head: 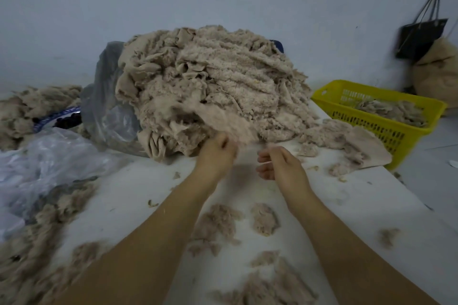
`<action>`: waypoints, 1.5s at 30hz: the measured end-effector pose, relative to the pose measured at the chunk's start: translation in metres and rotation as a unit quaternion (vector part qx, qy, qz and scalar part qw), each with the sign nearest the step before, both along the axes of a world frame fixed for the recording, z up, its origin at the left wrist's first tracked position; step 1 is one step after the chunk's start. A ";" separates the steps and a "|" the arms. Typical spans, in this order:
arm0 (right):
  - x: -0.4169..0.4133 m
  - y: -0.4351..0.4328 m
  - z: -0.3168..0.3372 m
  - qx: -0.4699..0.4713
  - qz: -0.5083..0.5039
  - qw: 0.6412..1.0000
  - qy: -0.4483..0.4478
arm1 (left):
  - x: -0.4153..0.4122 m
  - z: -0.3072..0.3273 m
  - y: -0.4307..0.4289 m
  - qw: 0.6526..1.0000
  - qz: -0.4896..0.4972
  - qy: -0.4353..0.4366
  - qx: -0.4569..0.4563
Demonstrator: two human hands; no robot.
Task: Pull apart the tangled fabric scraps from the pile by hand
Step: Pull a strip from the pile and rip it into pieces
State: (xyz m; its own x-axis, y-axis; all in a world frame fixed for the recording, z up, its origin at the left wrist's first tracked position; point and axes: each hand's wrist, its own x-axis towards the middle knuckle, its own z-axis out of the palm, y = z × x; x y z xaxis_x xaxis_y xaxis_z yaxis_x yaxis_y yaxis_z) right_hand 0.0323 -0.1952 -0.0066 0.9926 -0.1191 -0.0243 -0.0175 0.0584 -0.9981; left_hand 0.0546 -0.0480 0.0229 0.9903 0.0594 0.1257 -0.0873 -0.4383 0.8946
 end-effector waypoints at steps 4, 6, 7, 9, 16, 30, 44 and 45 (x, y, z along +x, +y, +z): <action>-0.005 0.008 0.003 -0.075 0.096 0.993 -0.008 | -0.062 -0.028 -0.016 0.934 -0.239 -0.061 0.258; -0.007 0.009 0.001 -0.149 0.104 0.983 -0.020 | -0.066 -0.032 -0.013 0.949 -0.208 -0.036 0.236; -0.008 0.008 0.001 -0.184 0.092 0.978 -0.029 | -0.063 -0.032 -0.009 0.960 -0.175 -0.032 0.215; -0.008 0.006 0.003 -0.239 0.058 0.967 -0.061 | -0.058 -0.030 0.001 0.977 -0.125 -0.023 0.172; -0.021 0.022 0.000 -0.259 0.147 0.937 -0.184 | -0.047 -0.021 0.019 0.817 -0.141 0.157 -0.536; -0.002 -0.006 -0.001 -0.204 -0.044 0.976 -0.067 | -0.052 -0.023 0.047 0.961 0.023 0.049 -0.270; -0.004 -0.011 0.008 -0.257 -0.057 0.960 -0.099 | -0.064 -0.015 0.034 0.953 -0.026 0.078 -0.291; -0.004 -0.010 0.007 -0.238 -0.054 0.966 -0.085 | -0.064 -0.013 0.033 0.945 -0.017 0.080 -0.318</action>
State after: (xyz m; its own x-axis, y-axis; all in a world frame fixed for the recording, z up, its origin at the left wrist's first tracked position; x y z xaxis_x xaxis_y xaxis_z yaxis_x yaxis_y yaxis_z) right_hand 0.0281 -0.2053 0.0009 0.9587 -0.1796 0.2206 0.1295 -0.4147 -0.9007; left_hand -0.0095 -0.0153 0.0102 0.9963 0.0402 -0.0765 0.0674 0.1920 0.9791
